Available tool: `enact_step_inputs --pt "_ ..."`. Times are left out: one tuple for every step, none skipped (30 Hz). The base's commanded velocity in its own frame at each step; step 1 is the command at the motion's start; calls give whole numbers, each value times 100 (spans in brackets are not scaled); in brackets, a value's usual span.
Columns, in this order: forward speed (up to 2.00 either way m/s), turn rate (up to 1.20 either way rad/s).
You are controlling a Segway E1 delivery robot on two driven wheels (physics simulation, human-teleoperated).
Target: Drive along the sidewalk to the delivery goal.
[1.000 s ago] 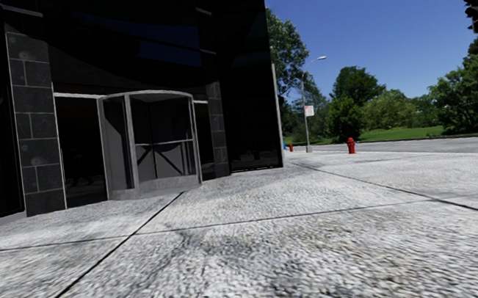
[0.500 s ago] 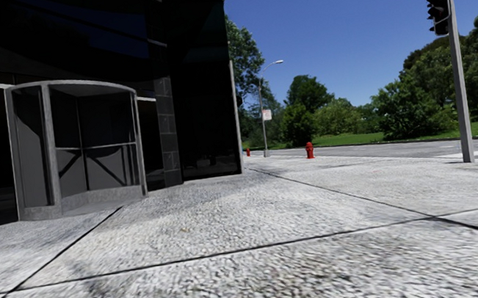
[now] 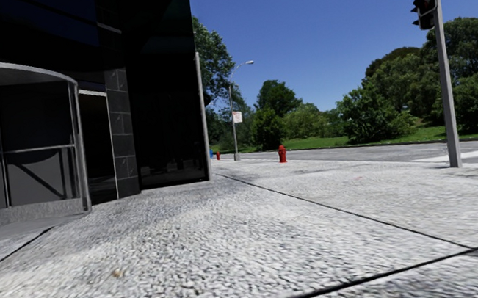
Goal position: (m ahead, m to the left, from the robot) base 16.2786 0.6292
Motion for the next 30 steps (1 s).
enact_step_inputs --pt "178 0" --pt "178 0" --pt "178 0" --pt "178 0" --pt "178 0" --pt "178 0" --pt "178 0" --pt "178 0" --pt "178 0" --pt "178 0" --pt "180 0" --pt "182 0" --pt "182 0" --pt "183 0" --pt "183 0" --pt "183 0" --pt "184 0" --pt "185 0" --pt "185 0" --pt "185 0" --pt "185 0" --pt "185 0" --pt "185 0" --pt "185 0" --pt "185 0" --pt "184 0" --pt "184 0" --pt "183 0" --pt "183 -1" --pt "183 -5"
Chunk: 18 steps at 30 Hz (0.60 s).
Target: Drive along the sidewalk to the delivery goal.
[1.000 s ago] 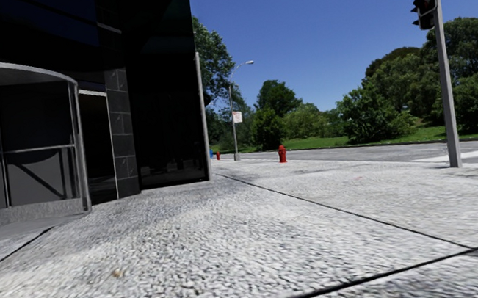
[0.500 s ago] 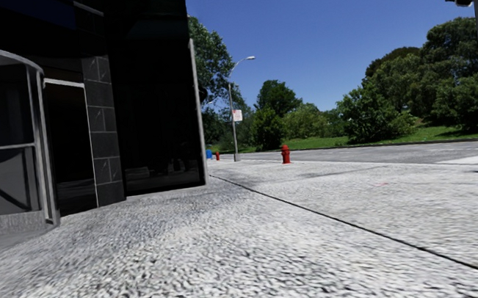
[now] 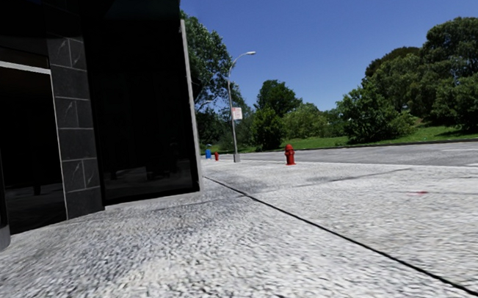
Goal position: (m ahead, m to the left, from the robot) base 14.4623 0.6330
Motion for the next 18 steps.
enact_step_inputs --pt "183 -6" --pt "182 -6" --pt "182 -6" --pt "182 -6" --pt "182 -6" --pt "182 -7" --pt "182 -16" --pt "182 -23" --pt "182 -25" --pt "182 -25" --pt "182 -24" --pt "182 -16" --pt "182 -16" --pt "182 -4" --pt "182 0" --pt "182 0" --pt "182 0" --pt "182 0"
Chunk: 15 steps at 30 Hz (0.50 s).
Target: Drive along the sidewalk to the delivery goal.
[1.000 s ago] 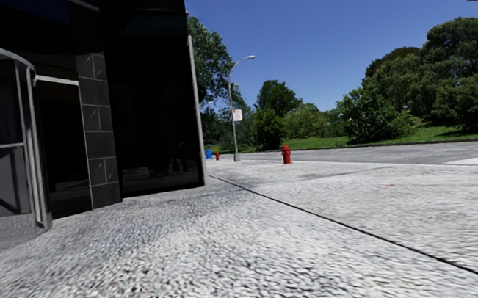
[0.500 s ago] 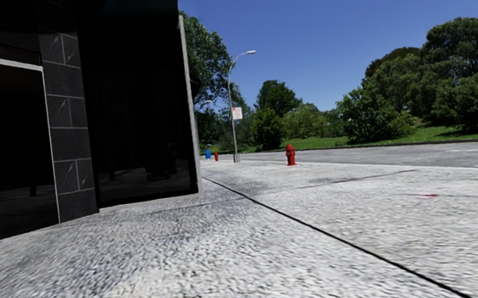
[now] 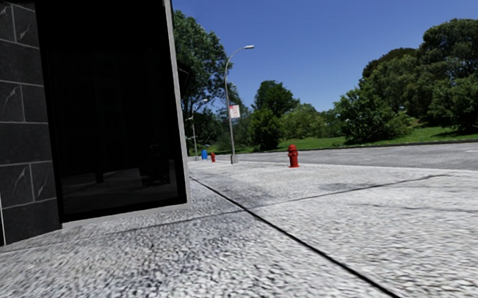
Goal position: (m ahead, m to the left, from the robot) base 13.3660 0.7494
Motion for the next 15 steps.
enact_step_inputs --pt "182 0" --pt "182 0" --pt "182 0" --pt "182 0" --pt "182 0" --pt "184 0" --pt "184 0" --pt "184 0" --pt "184 0" --pt "184 0" --pt "184 0" --pt "184 0" --pt "184 0" --pt "184 0" --pt "184 0"
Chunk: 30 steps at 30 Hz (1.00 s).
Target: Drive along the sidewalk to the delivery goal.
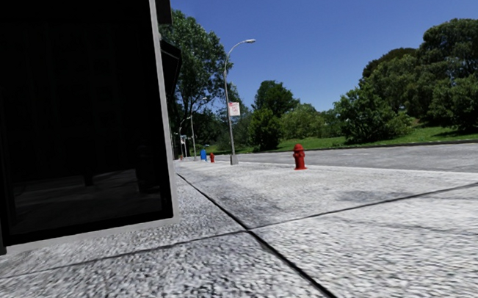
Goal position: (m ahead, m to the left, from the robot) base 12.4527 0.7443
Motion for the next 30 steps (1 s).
enact_step_inputs --pt "184 0" --pt "184 0" --pt "184 0" --pt "184 0" --pt "184 0" --pt "184 0" --pt "184 0" --pt "184 0" --pt "184 0" --pt "184 0" --pt "184 0" --pt "184 0" --pt "184 0" --pt "184 0" --pt "184 0" --pt "184 0" --pt "184 0" --pt "184 0" --pt "184 0" --pt "184 0" --pt "184 0" --pt "184 0" --pt "184 0" --pt "183 0" --pt "183 0" --pt "183 0" --pt "183 0" --pt "182 9" --pt "182 17" --pt "182 25"
